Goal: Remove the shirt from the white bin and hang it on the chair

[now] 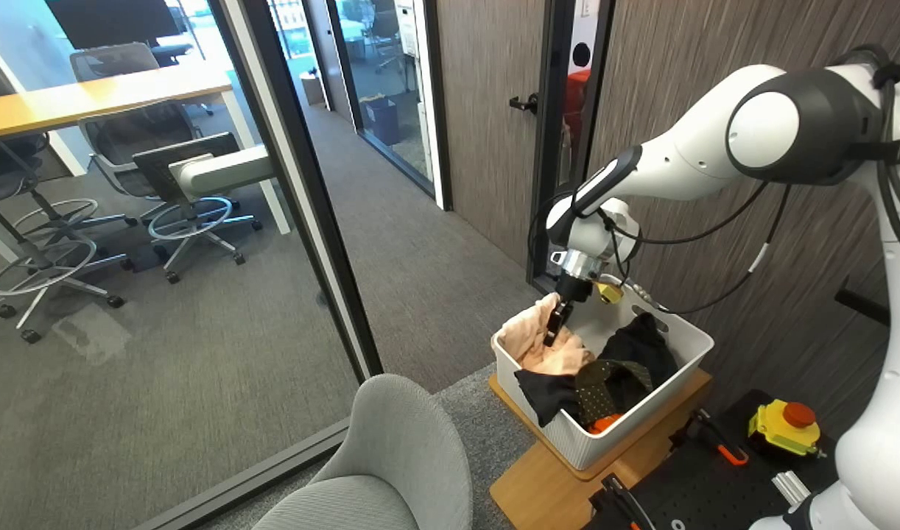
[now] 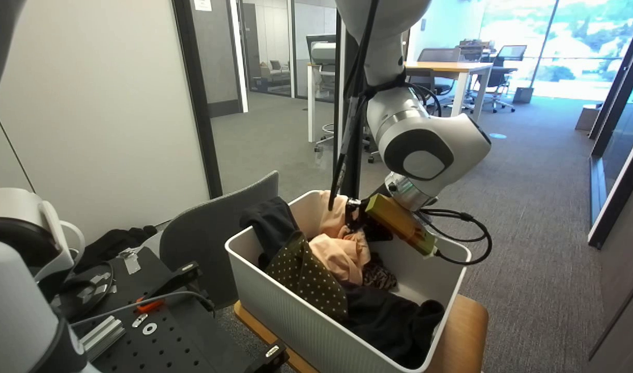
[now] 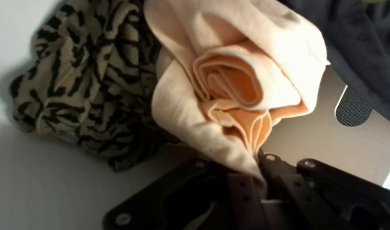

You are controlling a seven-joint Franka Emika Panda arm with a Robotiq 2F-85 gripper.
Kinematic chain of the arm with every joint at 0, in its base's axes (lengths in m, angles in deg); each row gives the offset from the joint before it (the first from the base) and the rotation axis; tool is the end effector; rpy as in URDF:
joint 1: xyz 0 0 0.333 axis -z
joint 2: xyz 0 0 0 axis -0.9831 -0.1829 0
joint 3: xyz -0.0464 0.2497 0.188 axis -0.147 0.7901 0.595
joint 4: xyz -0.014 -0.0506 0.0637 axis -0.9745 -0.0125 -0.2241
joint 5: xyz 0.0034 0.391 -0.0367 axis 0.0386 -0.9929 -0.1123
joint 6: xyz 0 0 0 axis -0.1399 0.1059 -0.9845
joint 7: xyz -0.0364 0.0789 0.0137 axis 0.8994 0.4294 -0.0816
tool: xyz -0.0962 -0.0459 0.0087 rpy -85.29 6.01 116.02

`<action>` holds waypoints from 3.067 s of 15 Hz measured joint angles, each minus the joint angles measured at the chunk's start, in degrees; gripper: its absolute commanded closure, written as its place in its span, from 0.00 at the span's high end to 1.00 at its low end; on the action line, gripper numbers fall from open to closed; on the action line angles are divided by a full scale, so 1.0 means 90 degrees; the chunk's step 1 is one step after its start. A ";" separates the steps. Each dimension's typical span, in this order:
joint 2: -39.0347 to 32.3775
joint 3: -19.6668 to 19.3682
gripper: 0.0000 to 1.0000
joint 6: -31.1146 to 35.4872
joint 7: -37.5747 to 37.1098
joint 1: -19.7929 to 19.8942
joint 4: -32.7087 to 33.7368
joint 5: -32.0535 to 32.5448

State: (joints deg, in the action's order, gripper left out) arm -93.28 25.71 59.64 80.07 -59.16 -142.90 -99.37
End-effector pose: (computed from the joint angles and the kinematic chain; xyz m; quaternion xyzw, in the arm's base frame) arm 0.5565 -0.0858 0.0992 -0.9207 -0.2428 0.0264 0.3044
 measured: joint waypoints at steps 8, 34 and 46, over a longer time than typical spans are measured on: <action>0.0058 0.0033 0.09 -0.1326 0.0868 0.0108 0.0237 -0.0650; 0.2398 -0.0078 0.06 -0.5049 0.1032 -0.2011 0.2390 -0.0251; 0.0643 0.0548 0.06 -0.6125 0.2996 -0.2946 0.4179 0.0894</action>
State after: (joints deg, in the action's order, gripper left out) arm -87.49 30.65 4.52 107.03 -85.68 -105.29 -91.32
